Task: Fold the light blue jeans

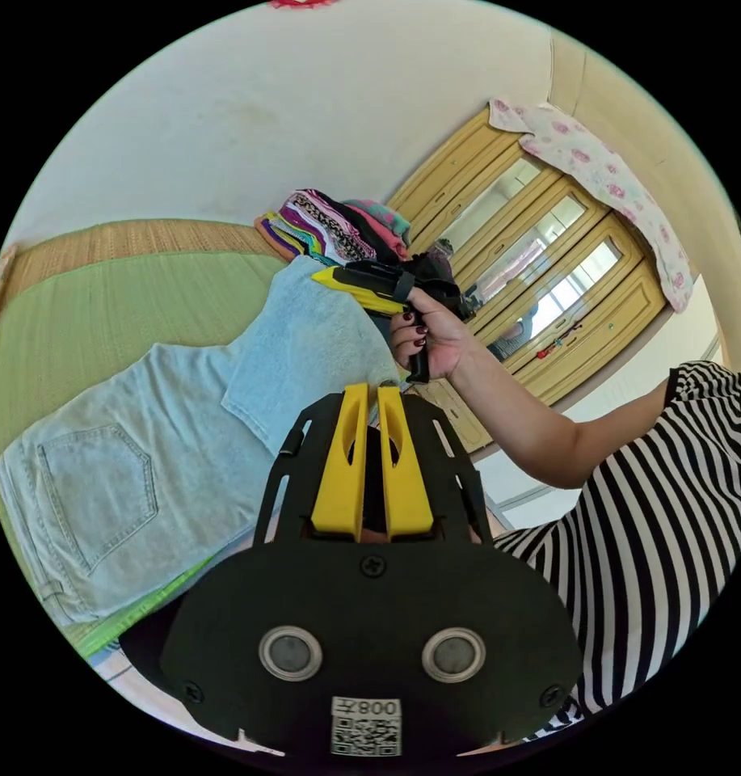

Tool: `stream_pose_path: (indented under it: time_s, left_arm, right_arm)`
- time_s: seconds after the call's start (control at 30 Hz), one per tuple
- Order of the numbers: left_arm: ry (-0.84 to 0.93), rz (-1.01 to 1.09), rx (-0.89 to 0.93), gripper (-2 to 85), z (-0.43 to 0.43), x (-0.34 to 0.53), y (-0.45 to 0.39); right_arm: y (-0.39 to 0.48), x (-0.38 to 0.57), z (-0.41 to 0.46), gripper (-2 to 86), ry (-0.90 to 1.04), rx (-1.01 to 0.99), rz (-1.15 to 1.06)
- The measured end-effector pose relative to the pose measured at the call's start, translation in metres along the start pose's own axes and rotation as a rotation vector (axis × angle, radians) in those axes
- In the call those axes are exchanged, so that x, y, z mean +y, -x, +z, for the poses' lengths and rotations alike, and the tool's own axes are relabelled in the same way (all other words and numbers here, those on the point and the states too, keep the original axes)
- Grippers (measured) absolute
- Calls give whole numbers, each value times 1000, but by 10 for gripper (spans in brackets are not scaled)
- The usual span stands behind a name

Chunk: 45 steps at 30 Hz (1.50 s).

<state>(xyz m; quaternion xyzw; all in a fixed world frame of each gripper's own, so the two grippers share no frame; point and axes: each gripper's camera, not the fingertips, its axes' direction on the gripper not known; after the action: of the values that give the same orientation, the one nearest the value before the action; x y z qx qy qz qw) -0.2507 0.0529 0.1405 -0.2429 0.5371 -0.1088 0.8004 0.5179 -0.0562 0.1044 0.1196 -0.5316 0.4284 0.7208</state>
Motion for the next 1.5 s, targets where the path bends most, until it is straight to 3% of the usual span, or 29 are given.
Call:
stream_pose_path:
  time_s: [0.37, 0.77, 1.17, 1.5]
  left_arm:
    - [-226, -317, -25, 22, -201, 123, 130]
    - [-369, -486, -61, 20, -362, 215, 246]
    - [-416, -577, -111, 21, -477, 271, 335]
    - [-425, -681, -96, 21, -529, 310, 398]
  right_arm:
    - [41, 23, 267, 24, 202, 107, -96]
    - [27, 38, 496, 23, 370, 212, -141]
    - [-24, 44, 659, 23, 464, 286, -169]
    - [-93, 46, 744, 25, 511, 291, -132]
